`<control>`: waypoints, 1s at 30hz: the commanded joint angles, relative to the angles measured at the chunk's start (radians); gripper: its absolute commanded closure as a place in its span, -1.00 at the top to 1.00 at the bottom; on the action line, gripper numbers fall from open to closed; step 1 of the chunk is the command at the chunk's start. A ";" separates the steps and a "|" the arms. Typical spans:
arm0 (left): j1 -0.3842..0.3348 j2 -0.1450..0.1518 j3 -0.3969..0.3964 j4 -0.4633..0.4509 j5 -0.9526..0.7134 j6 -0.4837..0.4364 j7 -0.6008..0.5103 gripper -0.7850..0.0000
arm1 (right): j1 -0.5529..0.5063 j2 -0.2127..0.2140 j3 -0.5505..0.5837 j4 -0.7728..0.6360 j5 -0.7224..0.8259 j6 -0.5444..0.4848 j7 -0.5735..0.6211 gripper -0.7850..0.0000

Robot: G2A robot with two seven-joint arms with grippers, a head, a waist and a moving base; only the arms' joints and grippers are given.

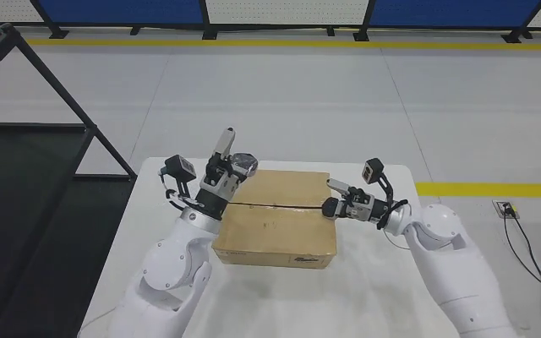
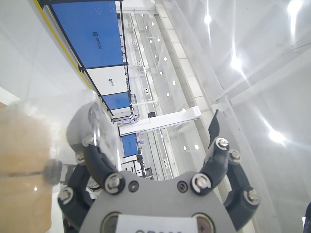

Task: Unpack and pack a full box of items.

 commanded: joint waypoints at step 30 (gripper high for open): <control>-0.102 -0.058 0.157 0.128 0.141 0.059 -0.049 1.00 | -0.033 0.017 0.038 0.001 0.052 -0.013 -0.008 1.00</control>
